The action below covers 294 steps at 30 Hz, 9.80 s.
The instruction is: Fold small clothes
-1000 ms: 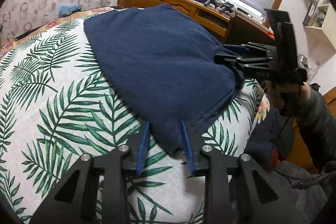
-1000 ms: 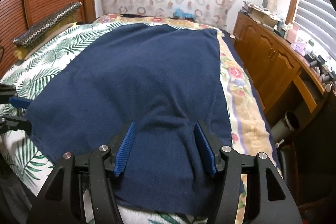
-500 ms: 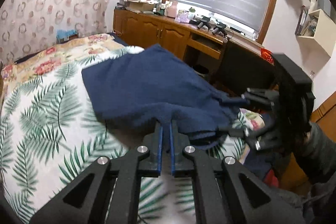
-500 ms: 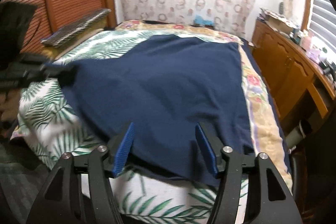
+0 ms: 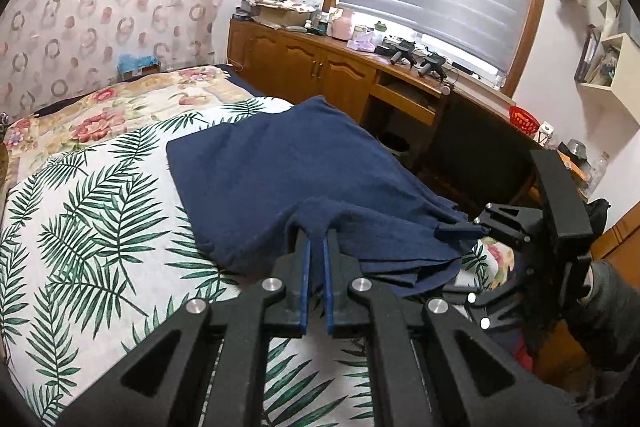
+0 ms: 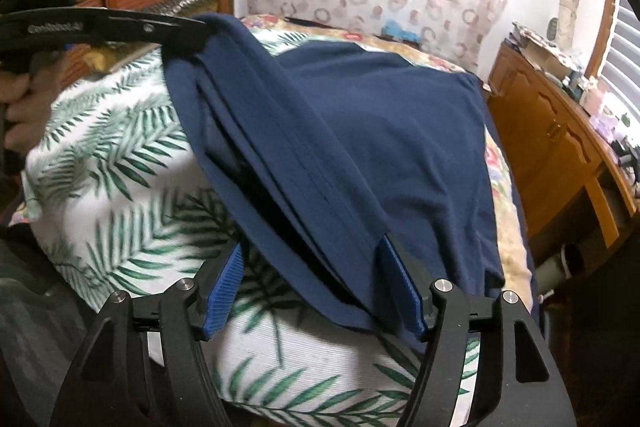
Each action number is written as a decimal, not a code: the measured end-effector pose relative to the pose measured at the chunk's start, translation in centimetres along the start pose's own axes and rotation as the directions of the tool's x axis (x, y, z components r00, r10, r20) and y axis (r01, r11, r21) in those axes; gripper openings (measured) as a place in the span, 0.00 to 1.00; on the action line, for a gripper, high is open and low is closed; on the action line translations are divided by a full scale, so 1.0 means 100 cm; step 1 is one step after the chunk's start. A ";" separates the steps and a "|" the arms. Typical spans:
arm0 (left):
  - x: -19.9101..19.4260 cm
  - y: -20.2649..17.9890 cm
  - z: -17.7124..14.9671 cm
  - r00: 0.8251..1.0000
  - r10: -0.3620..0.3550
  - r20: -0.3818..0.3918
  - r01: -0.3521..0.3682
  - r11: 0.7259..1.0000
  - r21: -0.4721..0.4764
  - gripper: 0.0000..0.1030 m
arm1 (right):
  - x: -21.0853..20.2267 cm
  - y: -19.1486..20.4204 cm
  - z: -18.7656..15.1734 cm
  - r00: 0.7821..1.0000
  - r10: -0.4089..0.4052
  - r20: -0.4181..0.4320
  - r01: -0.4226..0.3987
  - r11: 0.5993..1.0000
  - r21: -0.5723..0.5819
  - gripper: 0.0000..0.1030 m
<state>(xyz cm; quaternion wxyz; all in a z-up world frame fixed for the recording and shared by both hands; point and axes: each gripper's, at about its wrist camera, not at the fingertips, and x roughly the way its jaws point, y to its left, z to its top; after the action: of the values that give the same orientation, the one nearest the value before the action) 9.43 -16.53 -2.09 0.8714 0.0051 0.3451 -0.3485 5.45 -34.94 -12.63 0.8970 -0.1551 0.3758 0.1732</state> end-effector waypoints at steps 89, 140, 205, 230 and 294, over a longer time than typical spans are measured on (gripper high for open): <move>0.138 0.145 0.088 0.978 0.133 -0.160 -0.141 0.989 -0.041 0.38 | 0.062 -0.148 0.188 0.978 -0.157 0.140 0.141 0.983 0.117 0.46; 0.155 0.157 0.083 0.969 0.088 -0.232 -0.109 0.991 -0.079 0.41 | 0.116 -0.188 0.173 0.996 -0.080 -0.039 0.086 0.977 0.196 0.26; 0.004 0.234 -0.014 0.944 0.314 -0.103 -0.329 0.915 -0.232 0.11 | 0.081 -0.027 0.148 0.978 0.205 -0.035 -0.202 0.977 0.062 0.54; 0.009 0.243 -0.017 0.939 0.325 -0.110 -0.342 0.912 -0.225 0.12 | 0.094 -0.037 0.140 0.991 0.099 -0.094 -0.107 0.991 -0.081 0.02; 0.001 0.236 -0.018 0.950 0.303 -0.072 -0.312 0.926 -0.211 0.09 | 0.204 -0.025 0.215 0.946 0.307 -0.109 -0.291 0.947 0.139 0.48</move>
<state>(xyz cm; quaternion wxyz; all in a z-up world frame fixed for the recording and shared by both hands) 22.81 1.79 -8.99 0.9037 -0.0309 0.3929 -0.1671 33.27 -24.39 -12.67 0.8420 -0.0523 0.4619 0.2738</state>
